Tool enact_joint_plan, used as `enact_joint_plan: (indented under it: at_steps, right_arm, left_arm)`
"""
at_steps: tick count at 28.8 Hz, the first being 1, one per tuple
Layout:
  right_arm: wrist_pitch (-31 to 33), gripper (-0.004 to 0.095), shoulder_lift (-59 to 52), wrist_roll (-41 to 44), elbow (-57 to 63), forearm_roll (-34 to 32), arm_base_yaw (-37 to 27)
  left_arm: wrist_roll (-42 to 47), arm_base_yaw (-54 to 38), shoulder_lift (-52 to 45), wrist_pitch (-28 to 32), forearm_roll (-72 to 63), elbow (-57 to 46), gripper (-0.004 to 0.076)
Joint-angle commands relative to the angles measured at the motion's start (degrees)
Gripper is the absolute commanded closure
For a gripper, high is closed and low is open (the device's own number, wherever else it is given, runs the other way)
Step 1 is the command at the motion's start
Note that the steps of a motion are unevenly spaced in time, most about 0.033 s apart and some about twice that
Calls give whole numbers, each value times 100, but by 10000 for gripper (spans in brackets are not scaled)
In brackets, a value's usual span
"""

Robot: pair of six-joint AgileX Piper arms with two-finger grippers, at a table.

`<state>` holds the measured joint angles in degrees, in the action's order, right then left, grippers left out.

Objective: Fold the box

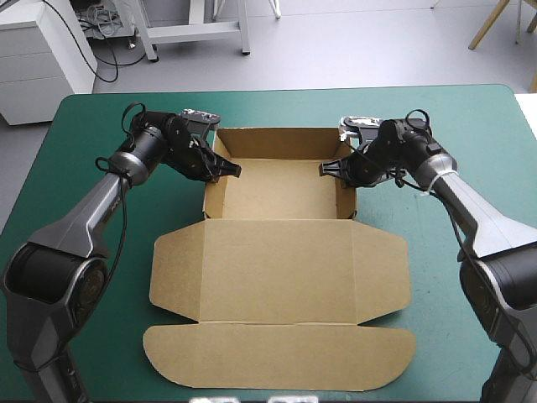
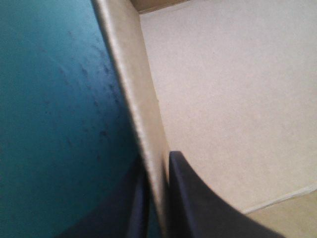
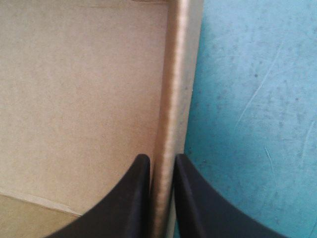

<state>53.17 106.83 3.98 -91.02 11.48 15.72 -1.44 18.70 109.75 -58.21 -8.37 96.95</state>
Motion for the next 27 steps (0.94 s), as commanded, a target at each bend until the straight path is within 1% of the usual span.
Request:
enact_joint_plan:
  at_steps: [1,2,3,4,5,6,7,10,13,17,20,23,26,27]
  right_arm:
    - [90,564,-256,-182,-510,114,29]
    - [164,498,-256,-182,-627,114,29]
    - [220,440,-256,-182,-730,114,29]
    - [272,402,-265,-182,-810,114,29]
    - [337,369,-265,-182,-906,114,29]
    - [399,354,-265,-182,-984,99,29]
    - [446,353,-265,-182,-1044,88,29]
    - [575,353,-317,-169,-1173,10,29]
    - [745,353,-434,-135,-1247,-264,29]
    - [967,355,-710,-112,-1252,-617,29]
    - [1067,355,-971,-123,-1252,-668,29]
    - [1241,354,-1296,-123,-1252,-677,29]
    - [1569,347,-1529,-219,-1252,-651,29]
    - [1581,335,-1631,-219,-1252,-640,29]
  left_arm:
    - [-159,56,-187,-35,-142,83,479]
    - [-159,56,-197,-35,-152,83,407]
    - [-159,56,-222,-35,-151,83,316]
    - [-159,56,-252,-35,-151,83,234]
    - [-171,56,-294,1,-141,83,171]
    - [-171,56,-341,62,-141,83,132]
    - [-171,56,-408,137,-141,83,118]
    - [-179,56,-622,318,-82,93,132]
    - [-179,56,-835,317,105,93,146]
    - [-219,56,-1229,158,286,83,164]
    - [-373,56,-1671,44,299,83,191]
    - [-477,56,-2171,-98,310,83,197]
    - [-585,56,-2700,-273,310,83,197]
    - [-688,56,-3057,-431,298,83,197]
